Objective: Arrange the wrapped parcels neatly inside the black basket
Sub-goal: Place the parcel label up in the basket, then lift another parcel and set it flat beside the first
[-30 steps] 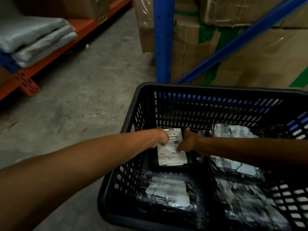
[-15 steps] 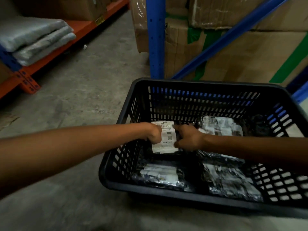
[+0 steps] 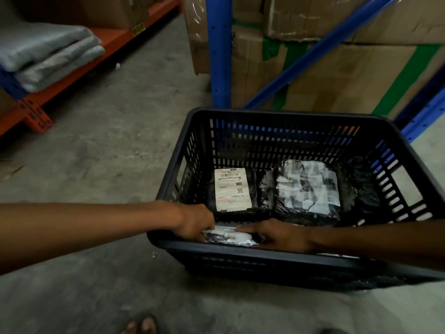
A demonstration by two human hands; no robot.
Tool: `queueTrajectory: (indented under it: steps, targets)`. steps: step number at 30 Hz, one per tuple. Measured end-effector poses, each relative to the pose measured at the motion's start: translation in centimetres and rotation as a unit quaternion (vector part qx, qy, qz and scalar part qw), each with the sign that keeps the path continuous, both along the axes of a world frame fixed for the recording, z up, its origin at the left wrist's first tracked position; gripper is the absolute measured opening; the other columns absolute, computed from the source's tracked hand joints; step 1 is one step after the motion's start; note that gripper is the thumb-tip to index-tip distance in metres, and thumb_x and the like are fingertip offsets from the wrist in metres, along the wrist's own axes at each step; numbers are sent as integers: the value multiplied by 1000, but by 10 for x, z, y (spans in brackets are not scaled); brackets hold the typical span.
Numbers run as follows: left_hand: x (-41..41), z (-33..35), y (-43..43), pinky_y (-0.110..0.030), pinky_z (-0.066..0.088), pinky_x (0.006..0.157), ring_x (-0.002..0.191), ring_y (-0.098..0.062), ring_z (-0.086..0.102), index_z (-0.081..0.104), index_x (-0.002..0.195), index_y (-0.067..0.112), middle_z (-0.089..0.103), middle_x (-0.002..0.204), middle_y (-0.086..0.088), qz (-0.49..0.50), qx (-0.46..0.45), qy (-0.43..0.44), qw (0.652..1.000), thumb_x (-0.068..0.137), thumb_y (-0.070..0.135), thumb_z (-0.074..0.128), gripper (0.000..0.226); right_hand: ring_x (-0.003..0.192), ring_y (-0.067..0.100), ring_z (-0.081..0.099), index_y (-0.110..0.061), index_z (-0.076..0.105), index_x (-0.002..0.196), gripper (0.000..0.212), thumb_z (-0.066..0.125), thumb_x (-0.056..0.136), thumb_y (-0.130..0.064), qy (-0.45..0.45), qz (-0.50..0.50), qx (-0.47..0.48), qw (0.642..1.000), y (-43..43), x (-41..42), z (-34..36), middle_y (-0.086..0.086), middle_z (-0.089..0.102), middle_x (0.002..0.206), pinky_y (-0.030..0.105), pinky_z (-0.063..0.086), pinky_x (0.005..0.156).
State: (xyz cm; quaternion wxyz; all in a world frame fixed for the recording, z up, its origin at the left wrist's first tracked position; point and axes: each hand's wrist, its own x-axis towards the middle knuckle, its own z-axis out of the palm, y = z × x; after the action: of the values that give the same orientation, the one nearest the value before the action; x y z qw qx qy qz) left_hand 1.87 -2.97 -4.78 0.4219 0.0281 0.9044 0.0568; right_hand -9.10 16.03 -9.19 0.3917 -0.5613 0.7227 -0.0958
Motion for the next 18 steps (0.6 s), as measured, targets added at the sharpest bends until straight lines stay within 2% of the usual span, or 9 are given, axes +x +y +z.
queueTrajectory:
  steps: [3,6,8,9,11,13,15,16,18]
  targets:
    - [-3,10,-4,-30,48,98,117,-26,62,64,127,5,67,125,-12,60,32,-2,998,97,27,56,38,99,6,64,-22,56,134,40,50,98,-39,-69,-64,-29,995,5,-8,3,-3,68,118,26,52,86]
    - [-14,24,-20,-32,41,109,121,-21,58,67,126,8,67,124,-3,194,144,-47,969,99,23,54,33,110,23,66,-29,61,123,38,46,96,-50,-140,-149,-42,978,7,-24,21,5,68,120,47,54,95]
    - [-24,38,-32,-42,37,116,127,-25,57,68,121,11,69,125,-4,271,230,-40,934,100,30,52,34,110,19,66,-28,64,119,35,41,100,-46,-190,-236,-79,950,6,-41,39,2,70,117,40,55,93]
    - [-30,45,-35,-44,39,115,127,-28,58,68,123,9,70,127,-8,320,279,-27,905,100,35,50,39,106,22,67,-27,66,116,37,38,101,-46,-216,-293,-93,927,4,-50,47,3,72,113,38,56,86]
    - [-44,51,-39,-43,47,106,127,-32,60,63,132,11,68,132,-14,433,370,4,822,100,46,45,51,97,28,65,-23,68,109,48,33,99,-54,-279,-422,-58,861,-1,-69,59,7,72,106,38,53,77]
    - [-59,49,-34,-45,50,97,130,-35,58,58,139,16,63,139,-16,531,441,28,723,96,60,37,65,94,29,58,-18,63,104,58,29,95,-65,-338,-525,4,781,-10,-82,62,10,64,103,41,49,79]
    - [-70,39,-24,-41,50,94,129,-33,59,60,138,17,63,139,-17,603,484,45,632,92,69,32,74,88,28,57,-16,57,103,61,28,92,-68,-349,-585,31,731,-18,-88,57,12,61,98,40,49,77]
    - [-75,34,-18,-38,51,91,125,-31,62,64,134,16,67,134,-16,628,490,60,602,91,70,34,75,84,28,57,-14,57,99,62,28,92,-68,-345,-603,25,719,-20,-89,56,12,61,94,38,49,74]
    - [-79,24,-11,-35,53,89,116,-30,68,70,126,16,73,123,-14,649,481,85,583,88,69,43,71,84,28,57,-12,60,95,64,31,91,-69,-355,-615,1,704,-22,-87,54,12,61,93,37,49,72]
